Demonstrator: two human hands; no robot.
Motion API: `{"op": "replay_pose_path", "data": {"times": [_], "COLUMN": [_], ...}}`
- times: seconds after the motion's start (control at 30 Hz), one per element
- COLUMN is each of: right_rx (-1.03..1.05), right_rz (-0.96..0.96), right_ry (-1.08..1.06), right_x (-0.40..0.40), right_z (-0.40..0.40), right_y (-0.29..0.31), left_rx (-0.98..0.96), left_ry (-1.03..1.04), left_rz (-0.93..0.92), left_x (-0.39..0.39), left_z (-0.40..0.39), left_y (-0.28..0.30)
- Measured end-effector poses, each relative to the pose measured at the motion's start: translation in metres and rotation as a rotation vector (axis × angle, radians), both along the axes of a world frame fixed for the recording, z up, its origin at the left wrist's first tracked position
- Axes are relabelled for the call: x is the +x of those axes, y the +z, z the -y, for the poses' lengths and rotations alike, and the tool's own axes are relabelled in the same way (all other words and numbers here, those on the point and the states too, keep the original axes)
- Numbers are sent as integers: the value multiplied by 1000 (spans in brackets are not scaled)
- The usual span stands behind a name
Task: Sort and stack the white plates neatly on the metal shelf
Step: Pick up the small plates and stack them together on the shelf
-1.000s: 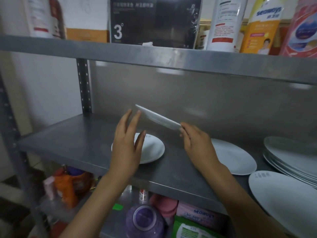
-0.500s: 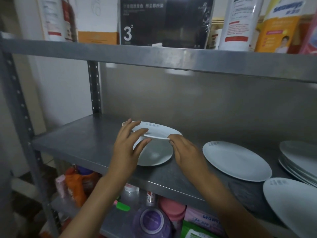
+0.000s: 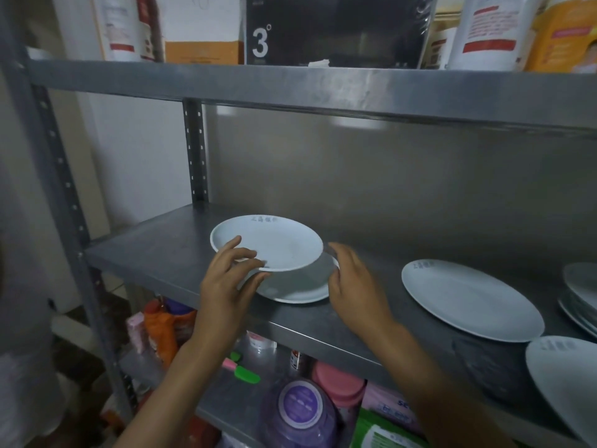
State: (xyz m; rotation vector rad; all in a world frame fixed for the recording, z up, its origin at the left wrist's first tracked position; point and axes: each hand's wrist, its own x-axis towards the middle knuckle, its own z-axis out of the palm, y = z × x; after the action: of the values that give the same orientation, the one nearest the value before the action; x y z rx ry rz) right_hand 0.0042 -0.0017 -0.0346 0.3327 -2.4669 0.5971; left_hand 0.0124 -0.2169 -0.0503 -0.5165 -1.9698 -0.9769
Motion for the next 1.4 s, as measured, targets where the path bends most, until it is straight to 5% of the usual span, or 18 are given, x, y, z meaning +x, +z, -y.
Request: {"op": "replay_pose_path", "data": {"times": [1.0, 1.4], "right_rx": [-74, -49], "right_rz": [129, 100], "right_ry": [-159, -221], "right_x": [-8, 13], "right_z": [-18, -45], "right_y": [-7, 4], "left_rx": [-156, -181], "left_ry": [9, 295], "left_rz": [157, 236], "left_x": [-5, 4], "left_z": [-1, -37], "left_y": [-38, -12]}}
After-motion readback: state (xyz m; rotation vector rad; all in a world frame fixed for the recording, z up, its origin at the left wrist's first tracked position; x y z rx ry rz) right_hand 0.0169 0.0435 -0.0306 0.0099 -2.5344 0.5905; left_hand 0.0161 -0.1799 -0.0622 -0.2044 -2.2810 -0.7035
